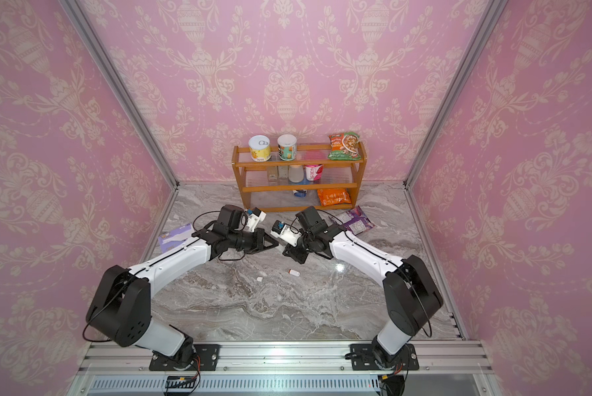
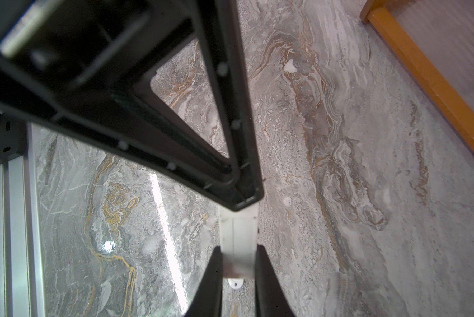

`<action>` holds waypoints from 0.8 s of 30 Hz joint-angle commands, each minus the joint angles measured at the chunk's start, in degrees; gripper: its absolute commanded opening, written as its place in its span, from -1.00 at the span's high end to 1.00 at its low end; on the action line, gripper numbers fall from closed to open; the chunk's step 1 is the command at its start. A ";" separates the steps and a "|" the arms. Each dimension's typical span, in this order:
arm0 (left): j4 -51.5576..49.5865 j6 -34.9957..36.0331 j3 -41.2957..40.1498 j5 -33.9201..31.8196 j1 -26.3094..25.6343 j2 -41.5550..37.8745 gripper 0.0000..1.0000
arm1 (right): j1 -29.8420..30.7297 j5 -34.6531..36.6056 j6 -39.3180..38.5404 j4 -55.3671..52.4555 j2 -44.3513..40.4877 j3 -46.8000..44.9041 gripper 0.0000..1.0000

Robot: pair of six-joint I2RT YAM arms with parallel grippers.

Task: Close the usb drive cover
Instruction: Close the cover of the USB drive, then place the USB drive at the center of the board.

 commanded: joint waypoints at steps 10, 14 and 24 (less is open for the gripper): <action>-9.98 1.24 7.41 -14.01 6.69 -7.99 -0.51 | -0.64 -0.03 -3.15 1.21 -0.18 2.14 1.00; -10.93 2.57 8.38 -16.76 9.85 -11.97 -0.74 | -1.05 1.41 -4.03 -2.06 2.26 3.67 1.00; -16.85 4.53 5.77 -21.87 12.05 -14.66 -0.78 | -2.14 5.11 -8.68 -25.91 22.06 27.00 1.00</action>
